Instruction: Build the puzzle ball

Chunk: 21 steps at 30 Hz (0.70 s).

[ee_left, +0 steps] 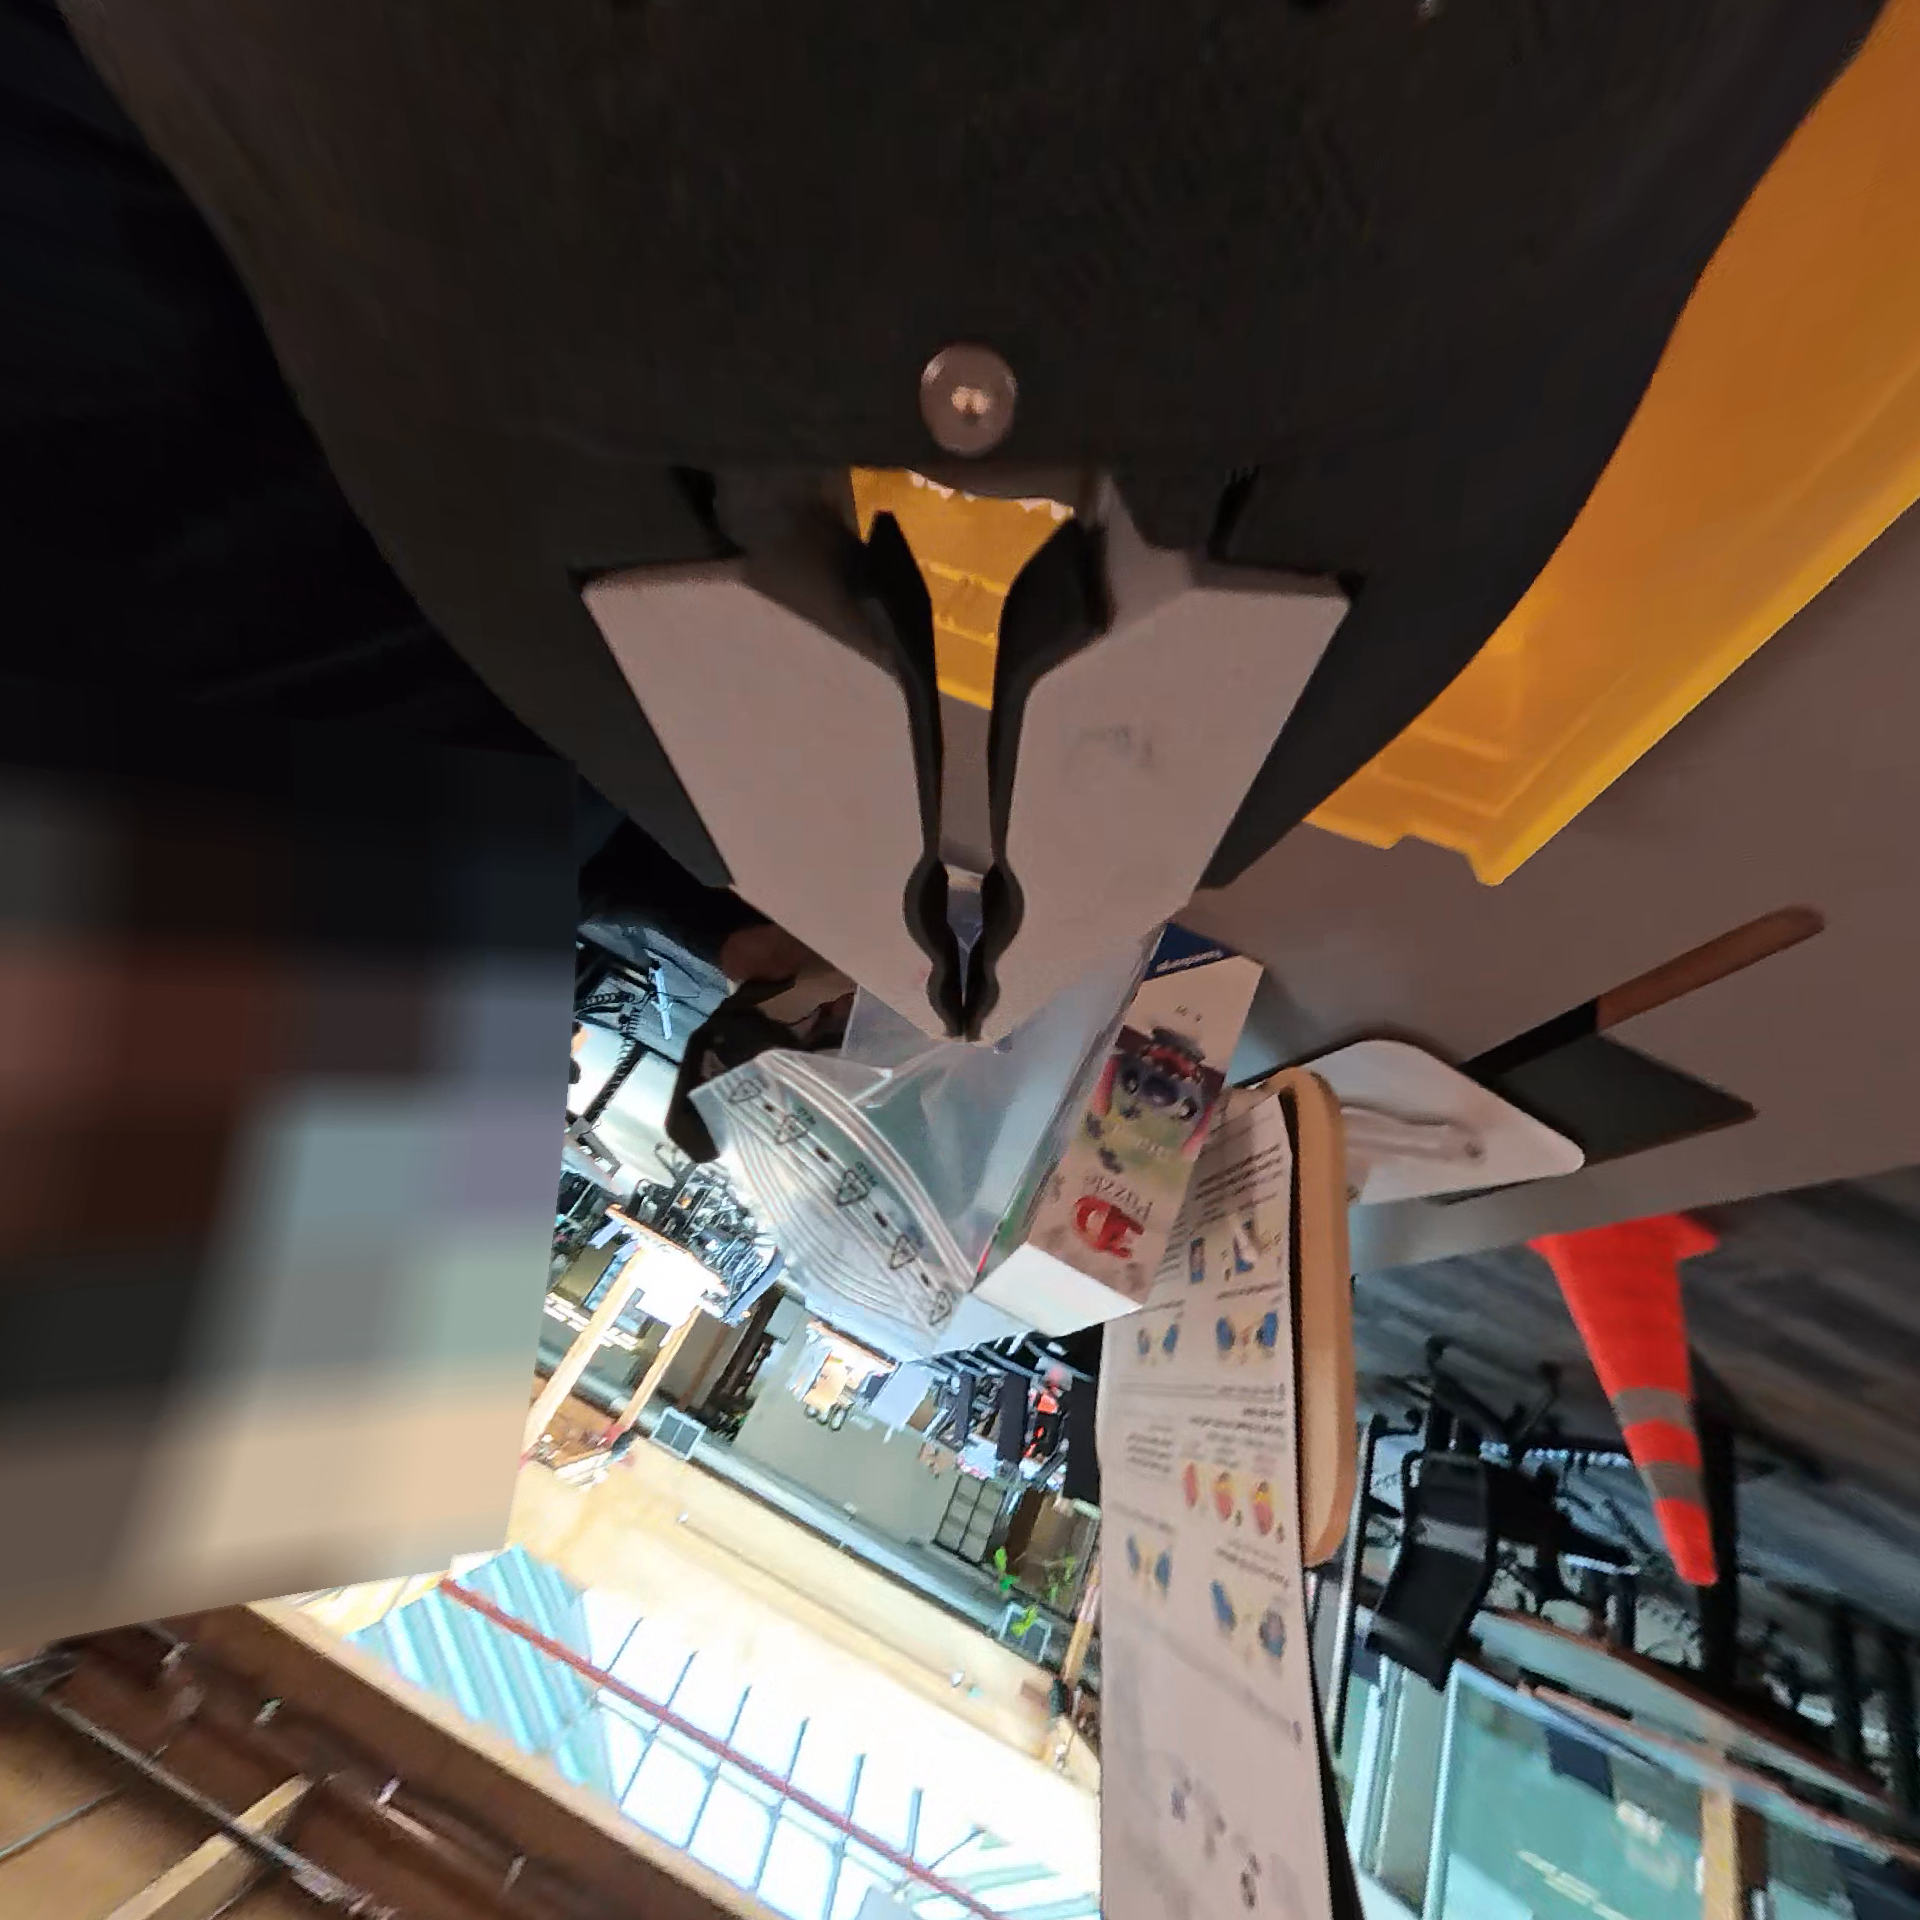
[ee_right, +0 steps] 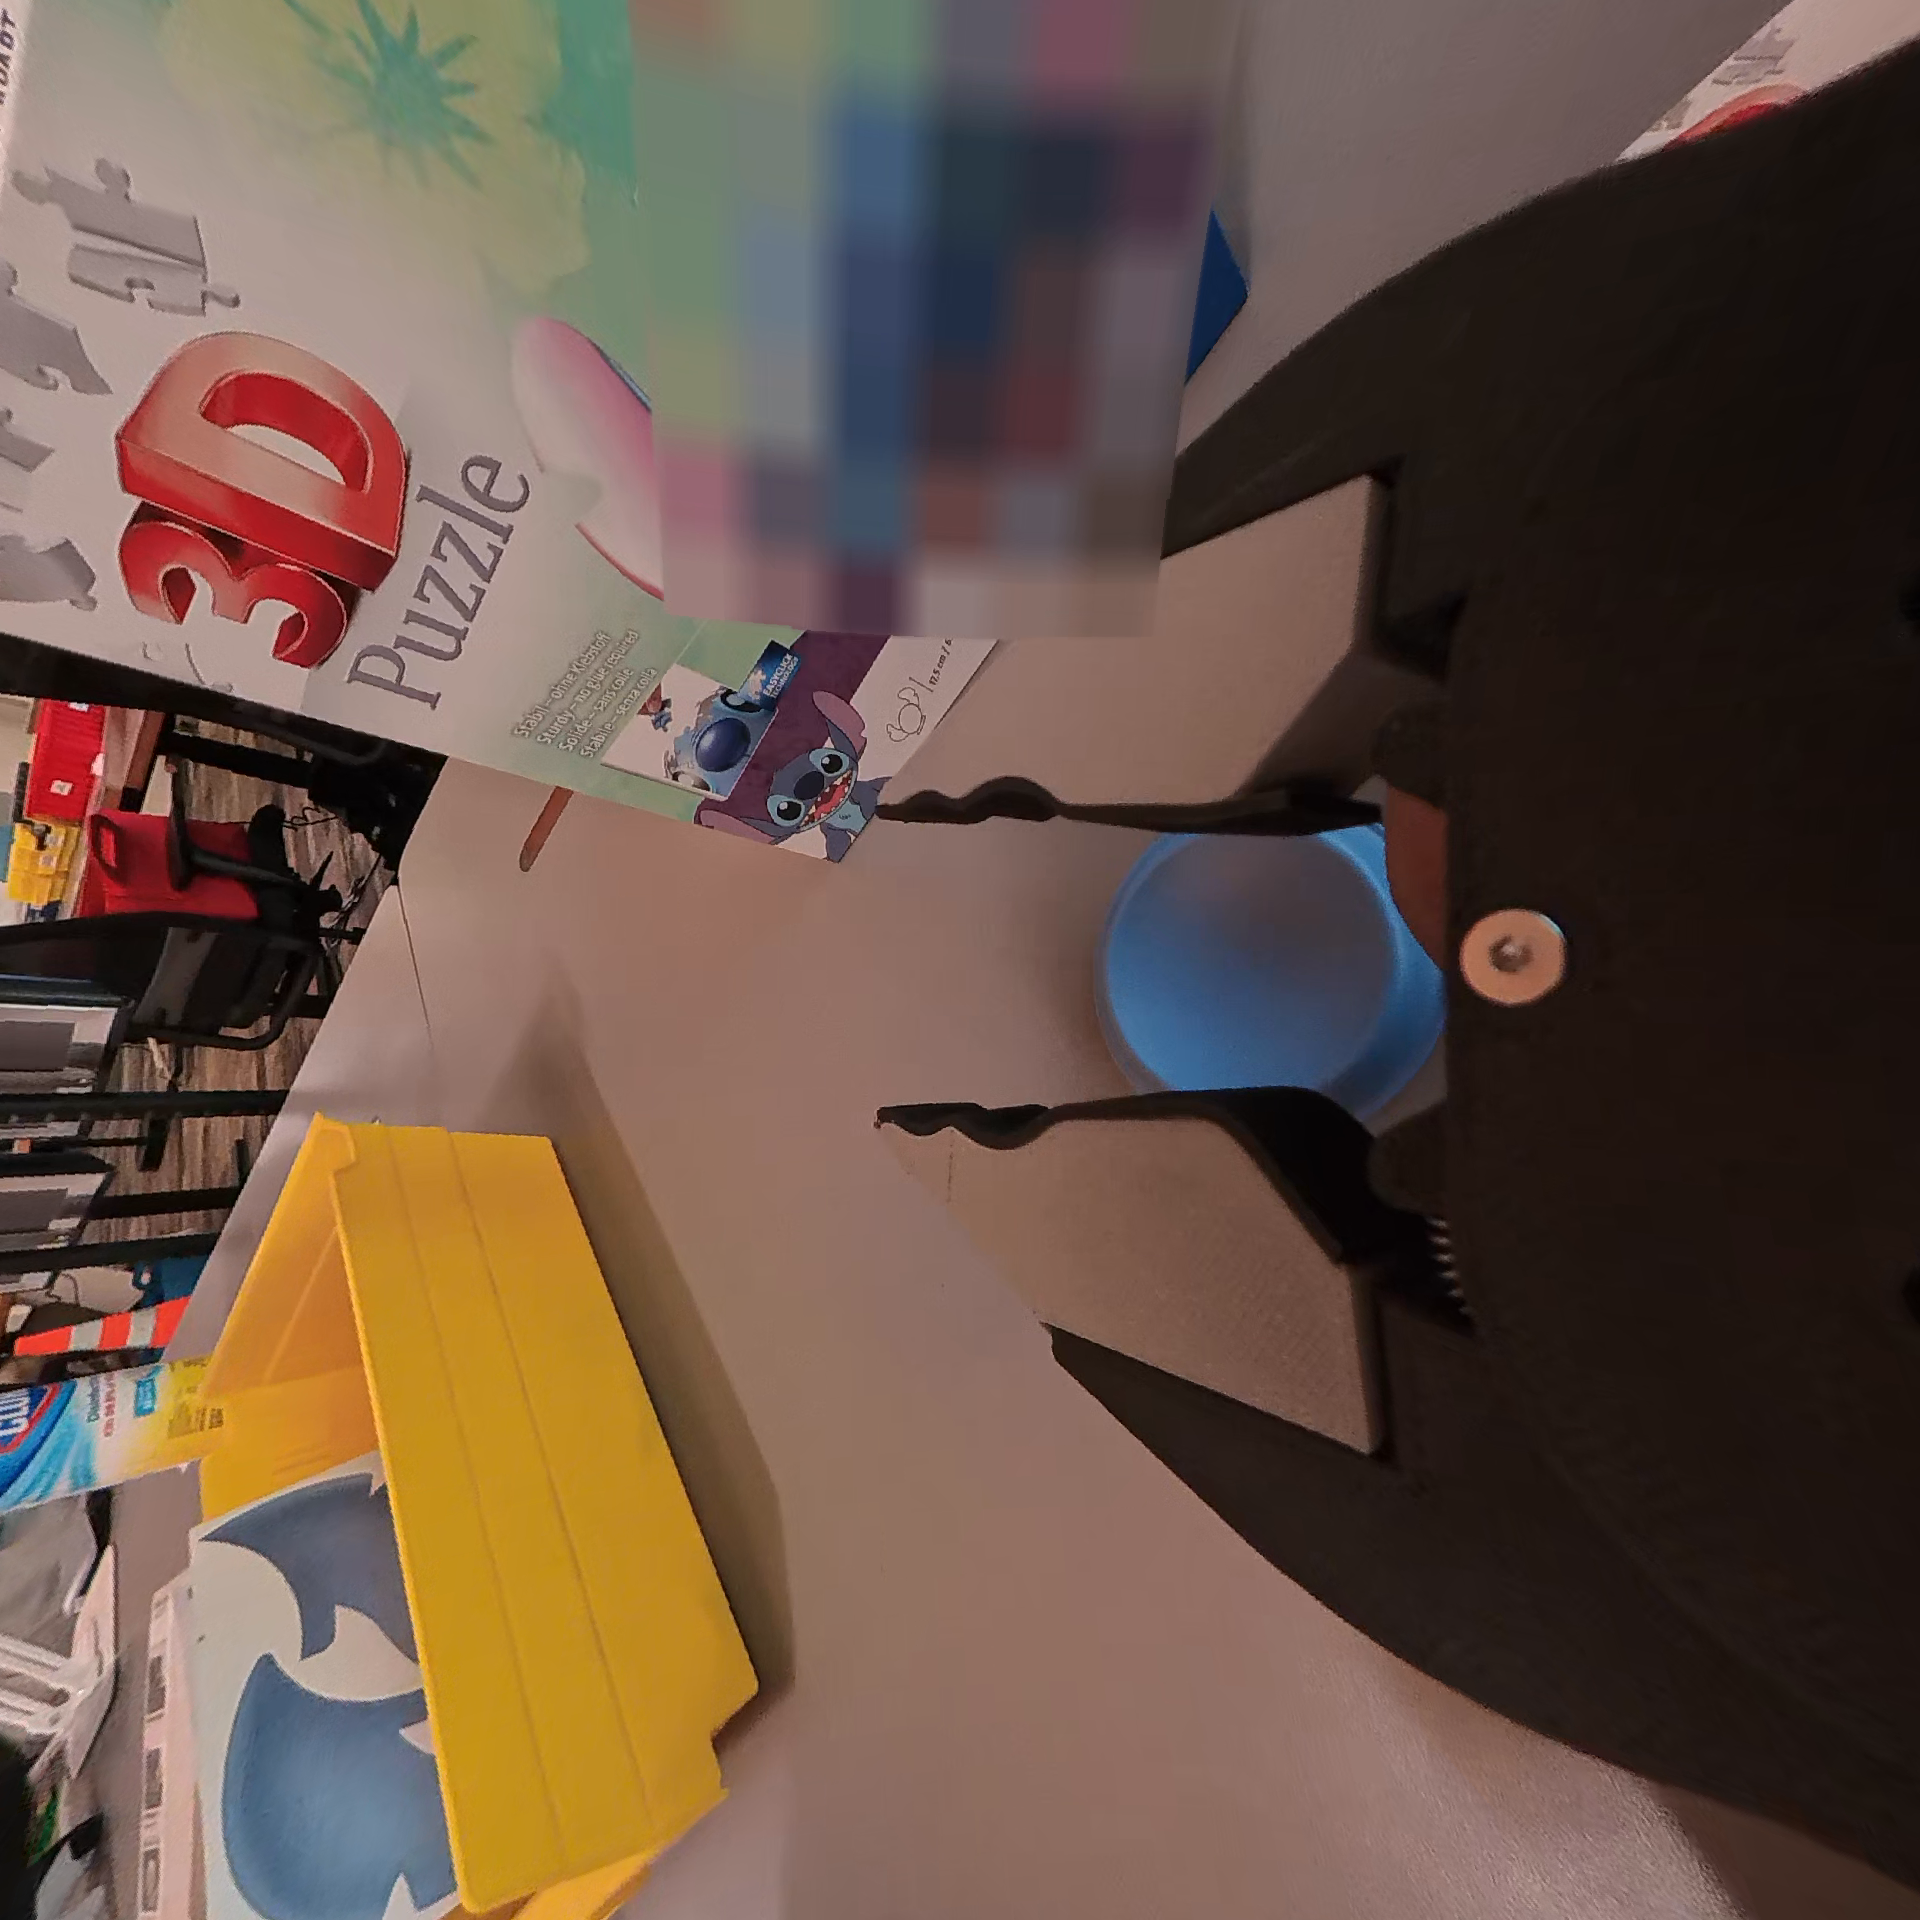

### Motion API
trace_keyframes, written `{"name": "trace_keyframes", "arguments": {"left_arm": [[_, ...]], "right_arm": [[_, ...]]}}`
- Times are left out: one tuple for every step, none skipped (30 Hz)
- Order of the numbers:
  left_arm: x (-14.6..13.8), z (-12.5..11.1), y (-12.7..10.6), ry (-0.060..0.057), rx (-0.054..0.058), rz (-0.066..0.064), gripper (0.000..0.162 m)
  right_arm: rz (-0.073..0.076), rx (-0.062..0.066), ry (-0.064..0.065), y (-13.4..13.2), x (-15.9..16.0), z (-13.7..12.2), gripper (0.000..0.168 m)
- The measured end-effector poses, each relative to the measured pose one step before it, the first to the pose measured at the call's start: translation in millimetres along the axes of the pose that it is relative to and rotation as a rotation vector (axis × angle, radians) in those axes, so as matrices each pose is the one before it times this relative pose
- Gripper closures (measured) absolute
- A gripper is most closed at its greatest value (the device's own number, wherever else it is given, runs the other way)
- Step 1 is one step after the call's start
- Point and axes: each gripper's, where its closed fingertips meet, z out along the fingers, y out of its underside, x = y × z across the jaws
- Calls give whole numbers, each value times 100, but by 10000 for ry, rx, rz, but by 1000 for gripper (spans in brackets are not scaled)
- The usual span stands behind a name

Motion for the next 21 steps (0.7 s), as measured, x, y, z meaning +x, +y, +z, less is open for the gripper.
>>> {"name": "trace_keyframes", "arguments": {"left_arm": [[286,-127,-242,82,124,73,162],[223,-56,-183,60,79,37,162],[204,0,-142,56,49,12,162],[50,48,-77,-28,10,14,162],[50,91,-1,-19,-43,18,162],[117,119,41,29,-63,26,162],[33,149,37,-26,-61,25,162],[-22,164,61,-36,-80,7,162],[24,167,88,-6,-91,7,162],[-40,166,60,-55,-69,19,162],[-89,169,72,-75,-88,-27,162],[-302,198,158,-198,-148,-87,162],[-876,237,337,-561,-272,-113,162],[-1465,293,598,-962,-421,-146,162],[-1738,407,785,-1175,-526,-197,162],[-1853,482,781,-1364,-522,-169,162],[-1643,520,703,-1389,-481,46,162],[-999,509,667,-1132,-497,386,162],[-579,478,602,-934,-491,512,162],[-364,425,423,-790,-409,421,162],[-49,381,286,-544,-334,344,162]], "right_arm": [[-23,5,-7,-18,-55,-18,117],[-16,9,-7,-30,-47,-22,117],[-6,8,-11,-16,-31,-21,117],[1,6,-12,-13,-24,-16,117],[3,1,-12,1,-22,-8,117],[-2,-4,-8,7,-14,-11,117],[-7,3,-2,-16,6,-25,117],[-6,10,1,-23,-8,-35,117],[-5,15,3,-29,3,-34,117],[-5,13,4,-35,5,-39,117],[-3,11,3,-37,-2,-28,117],[-1,11,4,-25,6,-28,117],[-2,6,4,-11,9,-20,117],[-5,-1,8,5,6,-18,117],[-6,-2,10,7,23,-14,117],[-2,-5,5,15,11,8,117],[3,-11,-3,23,9,9,117],[1,-10,-2,28,-11,11,117],[-7,-9,-7,13,-30,16,117],[-13,-6,-2,10,-23,10,117],[-15,2,0,-14,-37,-15,117]]}}
